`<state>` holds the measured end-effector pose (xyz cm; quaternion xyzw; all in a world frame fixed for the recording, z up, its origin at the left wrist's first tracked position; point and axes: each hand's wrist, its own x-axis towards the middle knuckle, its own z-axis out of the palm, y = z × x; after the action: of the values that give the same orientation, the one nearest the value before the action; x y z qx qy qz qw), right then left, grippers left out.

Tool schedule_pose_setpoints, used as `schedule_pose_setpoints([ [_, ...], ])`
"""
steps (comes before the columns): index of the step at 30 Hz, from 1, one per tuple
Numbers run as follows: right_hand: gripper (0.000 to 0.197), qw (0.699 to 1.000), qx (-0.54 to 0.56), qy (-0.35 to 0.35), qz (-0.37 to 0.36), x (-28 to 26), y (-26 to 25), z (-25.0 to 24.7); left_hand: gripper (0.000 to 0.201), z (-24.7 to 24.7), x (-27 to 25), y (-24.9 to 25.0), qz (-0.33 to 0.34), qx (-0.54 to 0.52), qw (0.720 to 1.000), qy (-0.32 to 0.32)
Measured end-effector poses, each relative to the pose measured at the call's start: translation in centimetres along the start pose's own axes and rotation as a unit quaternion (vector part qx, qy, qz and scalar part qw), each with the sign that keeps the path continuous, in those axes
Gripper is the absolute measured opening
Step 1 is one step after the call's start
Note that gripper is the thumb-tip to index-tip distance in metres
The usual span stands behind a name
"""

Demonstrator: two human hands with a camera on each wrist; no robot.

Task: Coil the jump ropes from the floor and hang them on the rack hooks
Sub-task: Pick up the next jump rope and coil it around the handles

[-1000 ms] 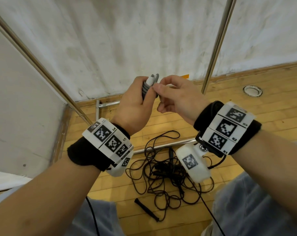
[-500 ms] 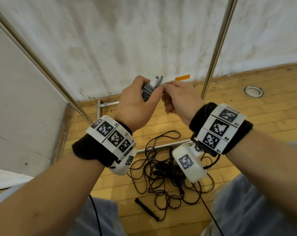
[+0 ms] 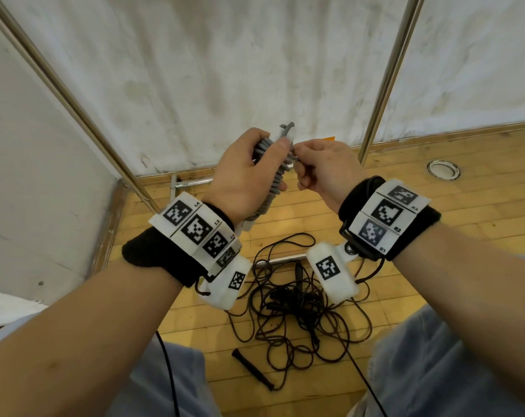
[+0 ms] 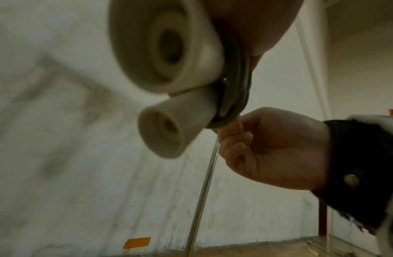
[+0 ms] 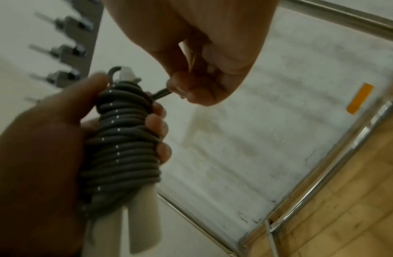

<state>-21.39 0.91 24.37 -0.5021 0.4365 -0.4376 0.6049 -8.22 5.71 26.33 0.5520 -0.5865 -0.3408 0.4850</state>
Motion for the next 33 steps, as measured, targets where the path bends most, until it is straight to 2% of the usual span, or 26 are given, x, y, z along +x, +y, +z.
schedule_pose_setpoints([
  [4,0.02,0.999,-0.02,-0.016,-0.02,-0.3,0.0,0.8,0.043,-0.6,0.2,-0.4,0.0,0.029,1.0,-0.001],
  [9,0.02,0.996,-0.054,-0.024,-0.069,-0.4,-0.9,1.4,0.033,-0.7,0.6,-0.6,-0.004,0.009,1.0,0.023],
  [13,0.015,0.997,-0.048,-0.007,-0.061,-0.6,-0.8,1.6,0.034,-0.8,0.7,-0.5,-0.001,0.026,0.999,0.019],
  [18,0.014,0.998,-0.008,-0.017,-0.06,-1.1,-1.2,1.7,0.015,-0.3,0.3,-0.2,-0.005,0.005,1.0,0.016],
  [23,0.021,0.998,-0.004,-0.021,-0.065,-1.2,-1.7,1.4,0.018,-0.5,-0.3,0.3,0.013,-0.003,0.997,0.081],
  [25,0.021,0.999,0.004,-0.015,-0.051,-1.1,-1.5,1.2,0.017,-0.6,-0.4,0.2,0.004,0.008,0.997,0.081],
  [28,0.022,0.999,-0.002,-0.007,-0.036,-0.8,-1.0,0.7,0.026,-0.8,-0.6,0.2,-0.007,0.021,0.997,0.068],
  [33,0.021,0.998,-0.039,0.019,-0.046,0.1,-0.6,0.1,0.031,-0.7,-0.9,0.2,-0.011,0.031,0.999,0.042],
])
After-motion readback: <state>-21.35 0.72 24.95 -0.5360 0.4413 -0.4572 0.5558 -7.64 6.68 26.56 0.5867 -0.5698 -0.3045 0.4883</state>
